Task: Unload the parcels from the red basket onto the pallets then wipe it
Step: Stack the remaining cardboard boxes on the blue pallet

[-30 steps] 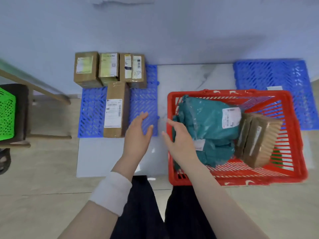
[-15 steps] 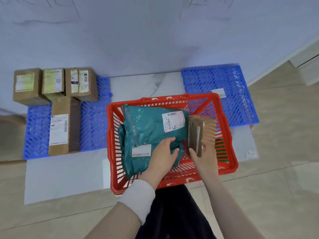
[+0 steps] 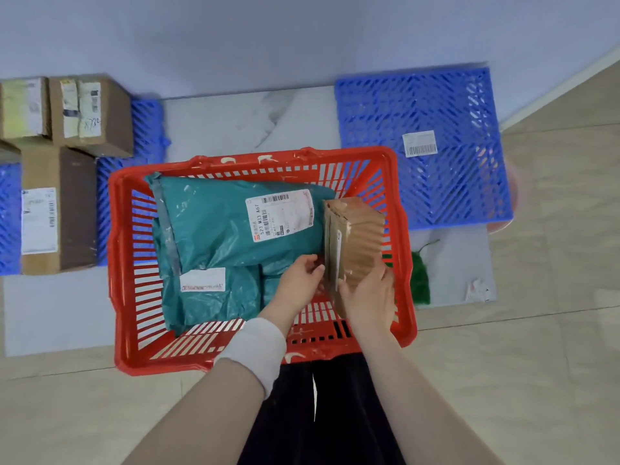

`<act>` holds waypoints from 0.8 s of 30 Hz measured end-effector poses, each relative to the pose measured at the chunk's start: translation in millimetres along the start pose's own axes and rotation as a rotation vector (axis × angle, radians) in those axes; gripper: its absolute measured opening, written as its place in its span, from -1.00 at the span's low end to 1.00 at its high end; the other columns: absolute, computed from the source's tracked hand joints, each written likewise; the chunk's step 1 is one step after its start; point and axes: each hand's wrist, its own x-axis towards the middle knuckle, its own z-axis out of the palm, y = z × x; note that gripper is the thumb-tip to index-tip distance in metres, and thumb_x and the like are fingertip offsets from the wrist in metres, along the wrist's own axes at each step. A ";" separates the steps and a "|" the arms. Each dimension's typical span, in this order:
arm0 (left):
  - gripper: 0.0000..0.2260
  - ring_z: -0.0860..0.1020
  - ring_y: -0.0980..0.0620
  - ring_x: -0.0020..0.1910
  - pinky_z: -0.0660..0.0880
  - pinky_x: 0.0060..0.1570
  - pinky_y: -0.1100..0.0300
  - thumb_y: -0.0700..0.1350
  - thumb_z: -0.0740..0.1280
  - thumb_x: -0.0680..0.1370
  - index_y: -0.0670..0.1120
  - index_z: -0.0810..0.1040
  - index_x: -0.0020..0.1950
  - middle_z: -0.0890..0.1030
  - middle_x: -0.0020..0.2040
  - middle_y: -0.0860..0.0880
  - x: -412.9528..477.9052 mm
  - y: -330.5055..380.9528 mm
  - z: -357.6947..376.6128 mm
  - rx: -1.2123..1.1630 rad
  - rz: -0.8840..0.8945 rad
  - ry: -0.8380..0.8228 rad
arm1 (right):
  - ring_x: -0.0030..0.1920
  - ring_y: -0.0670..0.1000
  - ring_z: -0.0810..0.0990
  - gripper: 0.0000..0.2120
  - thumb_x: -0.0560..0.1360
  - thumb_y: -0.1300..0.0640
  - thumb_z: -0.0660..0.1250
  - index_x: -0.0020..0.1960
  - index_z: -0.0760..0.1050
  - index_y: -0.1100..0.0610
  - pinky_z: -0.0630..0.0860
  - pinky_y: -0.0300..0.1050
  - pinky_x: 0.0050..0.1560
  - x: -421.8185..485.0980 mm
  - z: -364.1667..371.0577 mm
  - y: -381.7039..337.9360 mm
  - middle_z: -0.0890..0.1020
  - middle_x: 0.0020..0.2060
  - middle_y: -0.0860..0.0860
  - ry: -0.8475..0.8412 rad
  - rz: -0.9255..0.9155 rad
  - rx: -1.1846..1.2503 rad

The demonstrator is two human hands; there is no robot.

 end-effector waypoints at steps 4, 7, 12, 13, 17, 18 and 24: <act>-0.64 0.42 -0.03 0.31 0.28 0.23 0.24 -0.12 0.21 0.58 -0.17 0.36 0.36 0.46 0.33 -0.13 12.8 0.7 1.0 -0.025 -0.001 0.048 | 0.29 0.20 0.36 -0.15 0.37 0.00 0.45 0.46 0.03 0.21 0.36 0.03 0.23 9.4 15.6 -1.7 0.32 0.31 0.24 0.047 0.031 -0.015; -0.65 0.43 -0.01 0.30 0.27 0.19 0.27 -0.11 0.21 0.58 -0.15 0.36 0.35 0.46 0.33 -0.11 18.7 0.1 0.6 -0.035 0.009 0.063 | 0.30 0.23 0.34 -0.07 0.35 -0.05 0.46 0.47 -0.03 0.26 0.35 0.05 0.26 12.5 26.2 -6.0 0.29 0.31 0.26 0.067 0.073 -0.033; -0.66 0.43 0.03 0.28 0.26 0.17 0.30 -0.11 0.20 0.58 -0.14 0.37 0.35 0.47 0.33 -0.08 19.6 -4.7 -2.7 -0.068 0.003 0.086 | 0.21 0.17 0.34 -0.15 0.38 0.00 0.44 0.46 0.04 0.27 0.35 0.04 0.23 15.8 33.5 -7.6 0.23 0.28 0.21 0.078 0.087 -0.048; -0.66 0.44 0.03 0.28 0.27 0.16 0.31 -0.11 0.20 0.58 -0.14 0.37 0.35 0.47 0.33 -0.08 19.0 -6.4 -3.8 -0.069 0.003 0.091 | 0.23 0.18 0.32 -0.18 0.38 0.02 0.44 0.44 0.07 0.27 0.35 0.05 0.25 15.0 35.4 -9.1 0.20 0.31 0.22 0.087 0.085 -0.043; -0.67 0.46 0.05 0.24 0.28 0.13 0.32 -0.12 0.20 0.58 -0.14 0.38 0.34 0.49 0.30 -0.08 17.3 -11.6 -8.0 -0.089 -0.009 0.122 | 0.41 0.19 0.16 -0.31 0.42 0.05 0.40 0.41 0.16 0.23 0.25 0.09 0.38 10.6 46.2 -14.9 0.09 0.44 0.20 0.103 0.095 0.030; -0.67 0.46 0.05 0.23 0.28 0.13 0.32 -0.12 0.20 0.58 -0.14 0.38 0.34 0.49 0.30 -0.08 16.7 -12.6 -8.6 -0.100 -0.009 0.127 | 0.43 0.18 0.12 -0.32 0.43 0.06 0.40 0.41 0.16 0.24 0.21 0.09 0.40 10.7 48.1 -15.1 0.09 0.46 0.19 0.109 0.093 0.059; -0.67 0.44 0.14 0.15 0.28 0.12 0.33 -0.11 0.20 0.58 -0.12 0.38 0.34 0.50 0.29 -0.06 15.4 -18.3 -10.2 -0.132 -0.003 0.133 | 0.34 0.19 0.25 -0.14 0.38 -0.04 0.43 0.47 0.03 0.23 0.29 0.09 0.33 24.2 48.7 -16.2 0.21 0.37 0.21 0.195 0.137 0.161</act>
